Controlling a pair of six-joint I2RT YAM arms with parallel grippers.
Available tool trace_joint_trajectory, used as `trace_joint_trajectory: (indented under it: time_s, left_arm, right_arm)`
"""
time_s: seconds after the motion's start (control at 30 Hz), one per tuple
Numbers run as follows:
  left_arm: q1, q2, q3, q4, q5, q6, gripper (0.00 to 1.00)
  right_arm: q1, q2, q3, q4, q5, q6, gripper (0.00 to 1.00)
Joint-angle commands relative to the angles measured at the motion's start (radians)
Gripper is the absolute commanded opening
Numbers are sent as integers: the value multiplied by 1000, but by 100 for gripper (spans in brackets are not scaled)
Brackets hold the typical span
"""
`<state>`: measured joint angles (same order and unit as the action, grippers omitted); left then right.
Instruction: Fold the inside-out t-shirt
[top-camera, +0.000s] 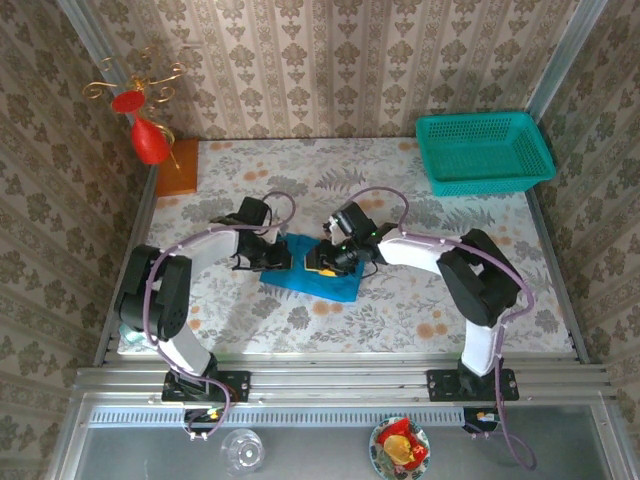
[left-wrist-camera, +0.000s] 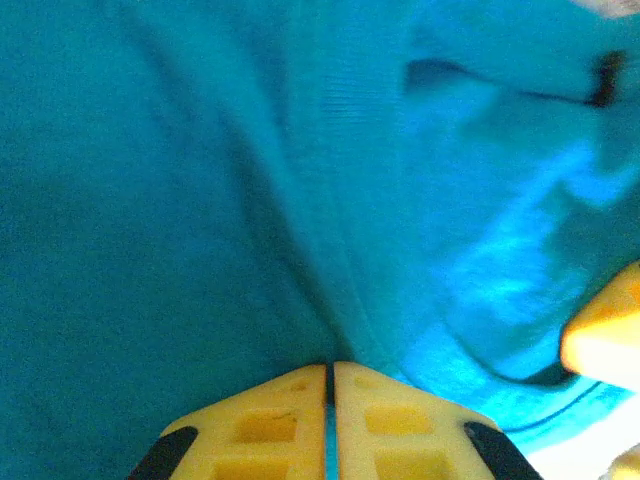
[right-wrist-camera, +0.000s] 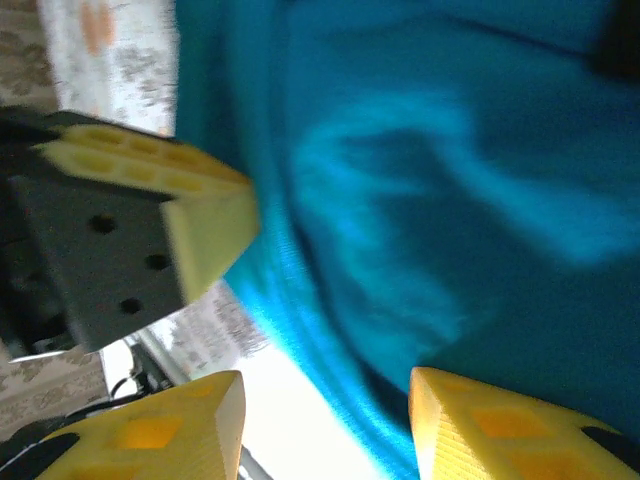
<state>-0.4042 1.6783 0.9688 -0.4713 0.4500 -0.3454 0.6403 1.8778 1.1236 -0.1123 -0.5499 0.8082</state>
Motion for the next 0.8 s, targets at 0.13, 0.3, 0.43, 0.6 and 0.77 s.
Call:
trace_joint_trajectory:
  time_s: [0.13, 0.3, 0.43, 0.6, 0.77]
  left_arm:
    - [15, 60, -15, 13, -36, 26, 10]
    - [15, -54, -14, -4, -9, 3, 11]
    - [0, -126, -28, -13, 38, -28, 7]
    - [-37, -147, -74, 20, 67, -67, 2]
    - [-47, -124, -127, 108, 82, -117, 1]
  right_arm:
    - [-62, 71, -48, 26, -9, 9, 47]
    - [-62, -7, -16, 9, -54, 3, 47]
    - [-61, -12, 34, 26, -102, 22, 47]
    - [-60, 73, 133, 65, -150, 49, 46]
    - [-59, 195, 266, 83, -193, 72, 46]
